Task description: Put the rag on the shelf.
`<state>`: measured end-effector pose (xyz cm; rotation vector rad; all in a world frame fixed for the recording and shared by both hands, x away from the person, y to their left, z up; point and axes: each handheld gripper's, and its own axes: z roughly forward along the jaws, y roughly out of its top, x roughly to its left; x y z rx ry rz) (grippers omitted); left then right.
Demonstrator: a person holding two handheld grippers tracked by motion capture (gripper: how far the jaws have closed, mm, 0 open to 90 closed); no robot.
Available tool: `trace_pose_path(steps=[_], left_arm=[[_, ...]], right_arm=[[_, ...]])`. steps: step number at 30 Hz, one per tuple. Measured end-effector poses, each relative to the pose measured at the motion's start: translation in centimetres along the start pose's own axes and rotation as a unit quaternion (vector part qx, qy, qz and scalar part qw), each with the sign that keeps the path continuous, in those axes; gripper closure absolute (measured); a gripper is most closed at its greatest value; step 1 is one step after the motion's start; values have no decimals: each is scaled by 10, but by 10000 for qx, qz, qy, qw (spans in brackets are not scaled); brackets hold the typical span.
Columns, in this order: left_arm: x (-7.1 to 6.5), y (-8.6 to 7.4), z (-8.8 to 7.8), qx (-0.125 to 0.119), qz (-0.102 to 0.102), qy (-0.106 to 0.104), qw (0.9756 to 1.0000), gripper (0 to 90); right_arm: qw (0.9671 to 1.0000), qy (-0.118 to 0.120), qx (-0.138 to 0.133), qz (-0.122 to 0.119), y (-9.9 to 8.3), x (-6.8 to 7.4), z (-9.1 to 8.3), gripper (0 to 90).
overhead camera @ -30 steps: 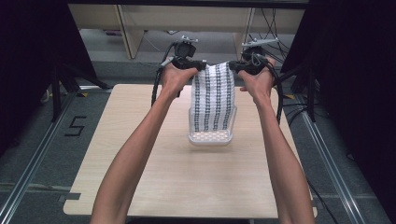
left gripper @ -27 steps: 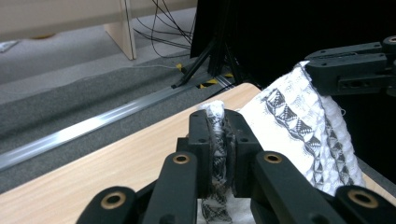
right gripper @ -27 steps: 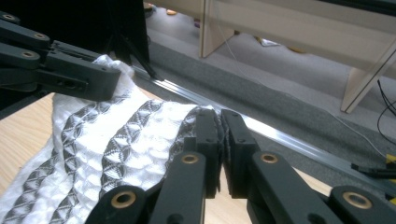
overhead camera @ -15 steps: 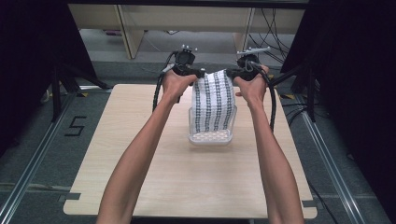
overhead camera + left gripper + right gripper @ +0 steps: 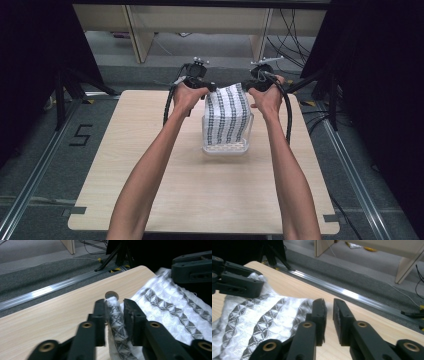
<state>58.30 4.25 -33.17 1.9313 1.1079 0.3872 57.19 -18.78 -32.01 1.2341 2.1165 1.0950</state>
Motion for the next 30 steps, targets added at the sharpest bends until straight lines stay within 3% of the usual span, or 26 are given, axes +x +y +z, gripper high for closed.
trace_pose_path(steps=[3, 4, 10, 15, 30], left_arm=[[3, -3, 1, 100, 13, 8, 9999, 577], [5, -4, 1, 131, -47, 45, 9999, 544], [6, -5, 3, 329, -256, 126, 9991, 367], [7, -6, 1, 387, -259, 148, 9988, 346], [12, -6, -19, 239, -230, 127, 9994, 322]], right_arm=[[10000, -27, -18, -9, -2, -3, 1, 756], [9999, -41, 91, 63, -3, -2, 0, 756], [10000, 12, -41, -8, -3, -1, 0, 756], [9999, 73, -70, -27, -1, 2, -3, 756], [9996, 181, -212, -105, 1, 7, -14, 712]])
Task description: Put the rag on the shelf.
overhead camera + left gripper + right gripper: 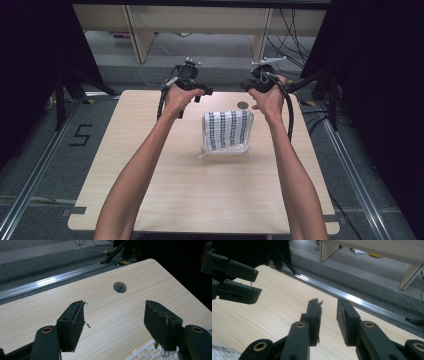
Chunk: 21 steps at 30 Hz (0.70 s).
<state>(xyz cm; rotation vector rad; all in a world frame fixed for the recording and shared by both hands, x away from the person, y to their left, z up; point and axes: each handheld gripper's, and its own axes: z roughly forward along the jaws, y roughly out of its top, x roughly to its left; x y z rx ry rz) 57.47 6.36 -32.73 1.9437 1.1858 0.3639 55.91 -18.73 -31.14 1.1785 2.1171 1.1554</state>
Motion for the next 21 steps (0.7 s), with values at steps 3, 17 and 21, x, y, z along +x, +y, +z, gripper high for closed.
trace_pose_path(steps=[3, 17, 21], left_arm=[[0, -1, -3, 7, 5, -44, 10000, 316], [-9, -10, -21, -31, -41, -405, 9992, 268], [-15, -13, -29, -32, 61, -486, 9988, 227]], right_arm=[[10000, 2, 53, 34, 0, 0, -4, 680], [9995, 225, -66, 230, -3, 4, -15, 405], [9993, 273, 3, 244, -8, 4, -18, 366]])
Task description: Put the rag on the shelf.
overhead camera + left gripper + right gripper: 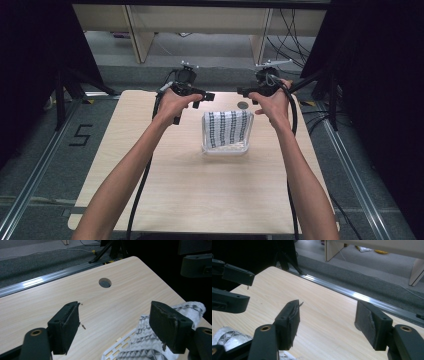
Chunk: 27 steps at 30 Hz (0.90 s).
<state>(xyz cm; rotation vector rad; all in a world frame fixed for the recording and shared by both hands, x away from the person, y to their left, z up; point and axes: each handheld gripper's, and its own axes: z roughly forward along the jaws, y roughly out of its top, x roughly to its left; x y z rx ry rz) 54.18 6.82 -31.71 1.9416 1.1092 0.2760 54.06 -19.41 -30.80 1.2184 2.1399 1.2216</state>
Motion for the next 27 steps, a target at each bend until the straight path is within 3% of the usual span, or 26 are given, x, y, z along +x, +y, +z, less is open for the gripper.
trace_pose_path(steps=[6, 15, 21, 22, 23, 24, 25, 27], left_arm=[[-3, -5, -7, 36, 65, -31, 10000, 198], [-4, -18, -19, -23, 124, -55, 9999, 189], [-7, -31, -26, -64, 209, -64, 9997, 188], [-7, -33, -28, -72, 235, -65, 9997, 188], [-8, -35, -29, -67, 260, -80, 9996, 188], [-9, -36, -30, -101, 237, -96, 9996, 188], [-9, -37, -31, -128, 253, -105, 9995, 188], [-9, -39, -34, -160, 266, -107, 9995, 188]], right_arm=[[10000, 37, -23, 58, -3, 3, -7, 349], [9997, 140, -161, -119, -6, 13, -22, 326], [9992, 361, -176, -78, -11, 24, -29, 310], [9988, 383, -194, -214, -12, 24, -29, 309], [9988, 450, -178, -85, -13, 27, -30, 307], [9986, 444, -206, -206, -14, 26, -30, 304], [9988, 444, -161, -140, -15, 28, -31, 304], [9989, 380, -129, -232, -18, 30, -31, 299]])
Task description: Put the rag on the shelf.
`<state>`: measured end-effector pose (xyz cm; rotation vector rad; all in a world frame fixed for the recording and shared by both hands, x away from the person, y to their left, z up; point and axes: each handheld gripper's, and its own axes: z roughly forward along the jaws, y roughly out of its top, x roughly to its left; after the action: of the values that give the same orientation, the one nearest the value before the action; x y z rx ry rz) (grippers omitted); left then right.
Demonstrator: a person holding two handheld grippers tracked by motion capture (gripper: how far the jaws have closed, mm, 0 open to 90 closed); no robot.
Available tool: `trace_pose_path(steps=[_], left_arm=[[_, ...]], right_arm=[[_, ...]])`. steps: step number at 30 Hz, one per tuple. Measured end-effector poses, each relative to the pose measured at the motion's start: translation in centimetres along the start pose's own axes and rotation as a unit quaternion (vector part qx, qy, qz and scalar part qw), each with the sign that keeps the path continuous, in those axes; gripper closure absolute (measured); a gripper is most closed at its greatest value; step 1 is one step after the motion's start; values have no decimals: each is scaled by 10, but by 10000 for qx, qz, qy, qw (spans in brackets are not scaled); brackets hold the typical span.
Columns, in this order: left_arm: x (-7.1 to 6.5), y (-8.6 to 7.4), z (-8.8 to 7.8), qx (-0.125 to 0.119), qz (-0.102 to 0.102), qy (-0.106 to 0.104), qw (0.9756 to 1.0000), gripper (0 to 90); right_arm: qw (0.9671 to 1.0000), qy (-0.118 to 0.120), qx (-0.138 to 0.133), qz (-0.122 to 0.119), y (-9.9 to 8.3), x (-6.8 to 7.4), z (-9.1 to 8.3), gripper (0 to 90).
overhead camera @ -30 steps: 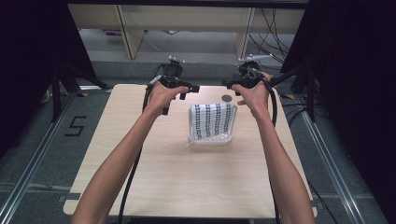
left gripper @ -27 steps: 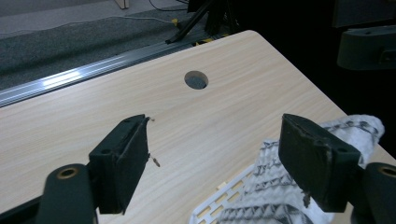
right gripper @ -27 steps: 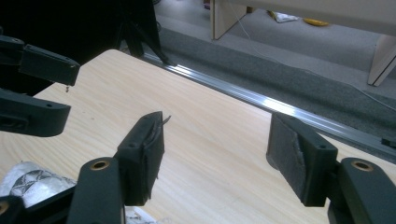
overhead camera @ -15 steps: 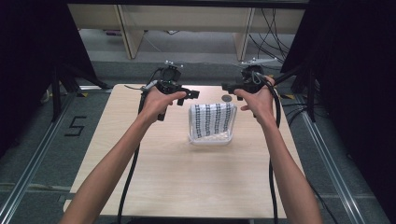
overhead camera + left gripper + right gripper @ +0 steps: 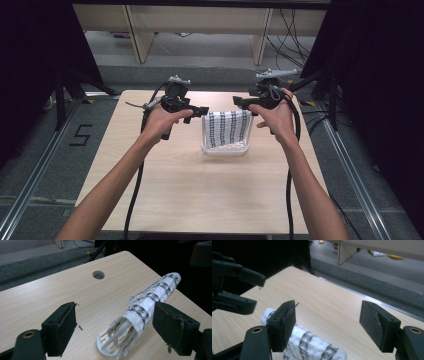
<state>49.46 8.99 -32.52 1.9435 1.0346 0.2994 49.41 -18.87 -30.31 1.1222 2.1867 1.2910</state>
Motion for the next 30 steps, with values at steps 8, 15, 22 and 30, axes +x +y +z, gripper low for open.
trace_pose_path(steps=[8, 15, 22, 30], left_arm=[[3, -11, -7, -98, -44, -37, 9999, 188], [-1, -21, -15, -183, -22, -169, 9997, 188], [-12, -32, -25, -251, 142, -182, 9994, 188], [-14, -47, -30, -259, 175, -274, 9991, 185]], right_arm=[[9999, 7, 26, -168, -6, 6, -6, 294], [9996, 153, -66, -234, -15, 15, -16, 283], [9994, 192, -85, -274, -28, 23, -26, 281], [9993, 261, -95, -240, -39, 28, -27, 280]])
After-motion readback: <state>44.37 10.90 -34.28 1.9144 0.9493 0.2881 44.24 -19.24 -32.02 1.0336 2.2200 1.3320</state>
